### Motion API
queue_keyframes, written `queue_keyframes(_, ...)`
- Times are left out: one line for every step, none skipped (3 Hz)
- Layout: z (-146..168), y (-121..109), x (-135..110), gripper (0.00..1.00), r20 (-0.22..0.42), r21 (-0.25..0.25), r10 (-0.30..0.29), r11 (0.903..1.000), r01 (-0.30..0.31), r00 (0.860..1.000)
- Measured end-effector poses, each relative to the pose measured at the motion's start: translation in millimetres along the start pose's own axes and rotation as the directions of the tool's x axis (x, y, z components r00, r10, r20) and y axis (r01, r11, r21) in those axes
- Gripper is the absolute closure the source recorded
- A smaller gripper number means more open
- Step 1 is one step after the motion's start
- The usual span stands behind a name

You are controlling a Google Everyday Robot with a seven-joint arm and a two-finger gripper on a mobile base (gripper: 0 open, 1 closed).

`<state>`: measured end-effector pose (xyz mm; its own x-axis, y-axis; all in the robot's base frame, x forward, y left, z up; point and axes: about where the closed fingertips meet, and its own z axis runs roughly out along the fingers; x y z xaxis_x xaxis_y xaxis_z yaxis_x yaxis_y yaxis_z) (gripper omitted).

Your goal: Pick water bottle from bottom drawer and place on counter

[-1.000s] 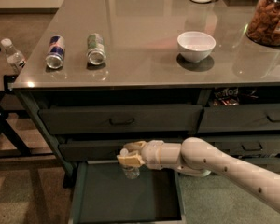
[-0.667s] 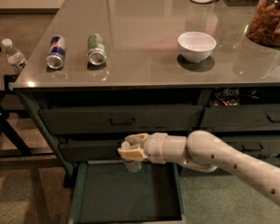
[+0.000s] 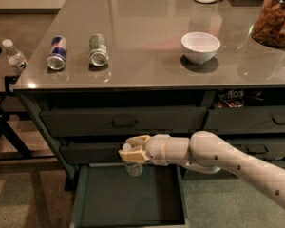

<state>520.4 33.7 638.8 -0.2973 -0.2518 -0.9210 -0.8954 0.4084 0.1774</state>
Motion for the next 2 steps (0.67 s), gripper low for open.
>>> queue_keyframes(-10,5,-23,1.0,0.032,-0.03,0.013,0.9995,-0.012,0.999)
queue_keyframes(-32,17,-83,1.0,0.049,-0.075,-0.048,0.9958,0.052,0.998)
